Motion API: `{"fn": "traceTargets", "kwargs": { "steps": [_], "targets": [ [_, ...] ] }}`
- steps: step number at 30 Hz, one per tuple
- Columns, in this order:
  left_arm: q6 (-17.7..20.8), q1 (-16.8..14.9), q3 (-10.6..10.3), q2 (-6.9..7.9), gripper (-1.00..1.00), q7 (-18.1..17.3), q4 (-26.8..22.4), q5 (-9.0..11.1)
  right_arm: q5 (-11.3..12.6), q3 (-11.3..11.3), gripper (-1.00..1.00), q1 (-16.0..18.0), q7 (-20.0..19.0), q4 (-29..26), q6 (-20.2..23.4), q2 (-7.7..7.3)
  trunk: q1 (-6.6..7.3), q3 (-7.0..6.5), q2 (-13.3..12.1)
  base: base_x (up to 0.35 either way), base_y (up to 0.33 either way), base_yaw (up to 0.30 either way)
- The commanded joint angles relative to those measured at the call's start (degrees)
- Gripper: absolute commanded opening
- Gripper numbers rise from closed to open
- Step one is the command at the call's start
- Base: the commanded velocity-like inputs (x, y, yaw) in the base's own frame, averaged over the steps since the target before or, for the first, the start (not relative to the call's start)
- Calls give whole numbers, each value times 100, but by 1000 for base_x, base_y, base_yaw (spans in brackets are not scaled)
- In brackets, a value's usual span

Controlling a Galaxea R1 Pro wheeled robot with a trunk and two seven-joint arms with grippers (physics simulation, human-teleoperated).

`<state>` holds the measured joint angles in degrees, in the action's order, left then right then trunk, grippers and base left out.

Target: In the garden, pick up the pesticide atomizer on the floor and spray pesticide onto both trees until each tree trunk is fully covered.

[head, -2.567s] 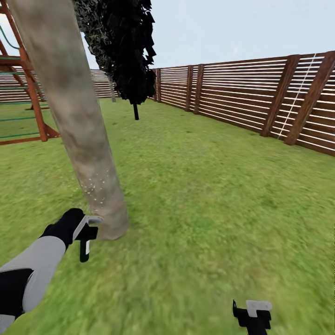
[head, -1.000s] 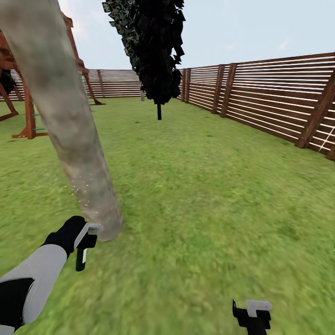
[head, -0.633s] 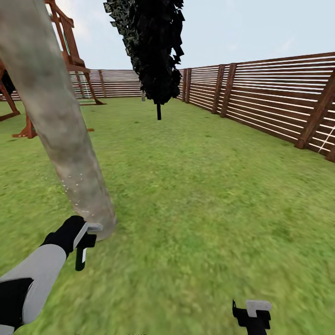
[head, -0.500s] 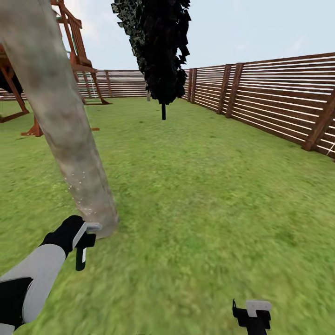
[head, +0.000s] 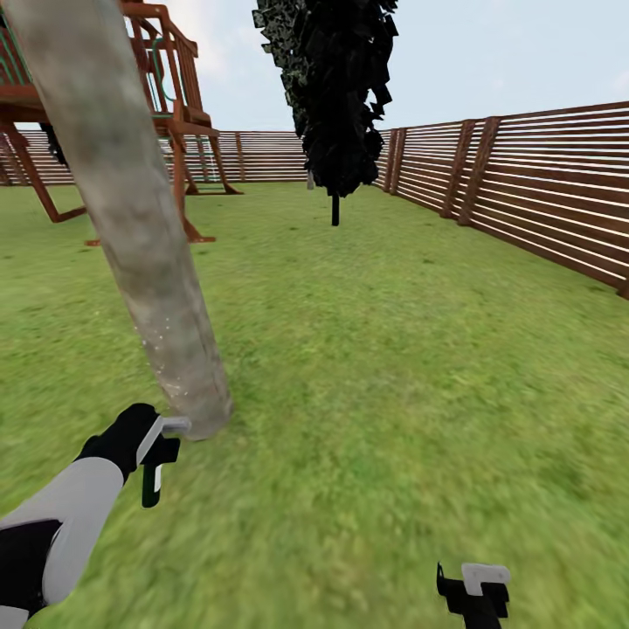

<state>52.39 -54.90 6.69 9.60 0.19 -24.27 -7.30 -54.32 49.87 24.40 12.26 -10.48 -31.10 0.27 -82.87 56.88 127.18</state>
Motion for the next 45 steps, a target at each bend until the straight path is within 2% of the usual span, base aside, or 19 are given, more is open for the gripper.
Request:
{"fn": "traceTargets", "kwargs": {
  "steps": [1, 10, 21, 23, 24, 25, 26, 28, 31, 33, 34, 36, 37, 39, 40, 41, 42, 43, 45],
  "targets": [
    [23, -3, 43, -7, -100, -14, -7, -47, -61, 32, 100, 4, 31, 2, -10, 0, -1, 5, 2, 237, -191, 9],
    [26, -3, 44, -3, -100, -9, -7, -52, -61, 34, 100, 4, 40, -6, -10, 4, -1, 5, 2, 117, -241, 5],
    [27, -50, 57, -24, -100, -64, -140, -38, -61, 32, 100, 4, 46, -7, -10, 8, -1, 5, 2, 5, -227, 256],
    [53, -83, 55, -131, -100, -61, -293, -34, -61, 32, 100, 4, 48, -7, -10, 8, -1, 5, 2, 2, -11, 278],
    [79, -230, 45, -330, -100, -49, -352, -40, -61, 36, 100, 4, 48, -7, -10, 3, -1, 5, 2, 0, -4, 277],
    [101, -481, 44, -452, -100, -42, -343, -43, -61, 39, 100, 4, 49, -7, -10, 3, -1, 5, 2, 0, -1, 277],
    [294, -789, 42, -504, -100, -33, -318, -51, -61, 39, 100, 4, 49, -7, -10, 0, -1, 5, 2, 0, 0, 144],
    [459, -974, 38, -466, -100, -34, -343, -65, -61, 40, 100, 4, 49, -12, -10, 0, -1, 5, 2, 0, 0, 56],
    [529, -1022, 40, -99, -100, -57, -334, -47, -61, 41, 100, 4, 49, -15, -10, -1, -1, 5, 2, 0, 0, 7],
    [540, -1041, 28, -246, -100, -56, -329, -41, -61, 41, 100, 4, 49, -15, -10, -6, -1, 5, 2, 0, 0, 0],
    [542, -1049, 19, -413, -100, -45, -344, -51, -61, 41, 100, 4, 49, -18, -10, -8, -1, 5, 2, 0, 0, 0],
    [549, -1147, 13, -603, -100, -32, -349, -65, -61, 41, 100, 4, 49, -18, -10, -9, -1, 5, 2, 0, 0, 0],
    [556, -1233, 26, -604, -100, -30, -322, -65, -61, 41, 100, 4, 49, -17, -10, -9, -1, 5, 2, 0, 0, 0],
    [560, -1279, 37, -520, -100, -29, -310, -74, -61, 41, 100, 4, 49, -19, -10, -9, -1, 5, 2, 0, 0, 0],
    [564, -1282, 40, -397, -100, -31, -306, -73, -61, 41, 100, 4, 49, -17, -10, -9, -1, 5, 2, 0, 0, 0],
    [569, -1279, 48, -103, -100, -50, -300, -56, -61, 41, 100, 4, 49, -16, -10, -9, -1, 5, 2, 0, 0, 0],
    [571, -1280, 50, 25, -100, -58, -310, -50, -61, 41, 100, 4, 49, -16, -10, -9, -1, 5, 2, 0, 0, 0],
    [575, -1283, 49, 96, -100, -65, -329, -47, -61, 41, 100, 4, 49, -15, -10, -9, -1, 5, 2, 0, 0, 0],
    [581, -1286, 45, 69, -100, -70, -315, -43, -61, 41, 100, 4, 49, -15, -10, -10, -1, 5, 2, 0, 0, 0]
  ]
}}
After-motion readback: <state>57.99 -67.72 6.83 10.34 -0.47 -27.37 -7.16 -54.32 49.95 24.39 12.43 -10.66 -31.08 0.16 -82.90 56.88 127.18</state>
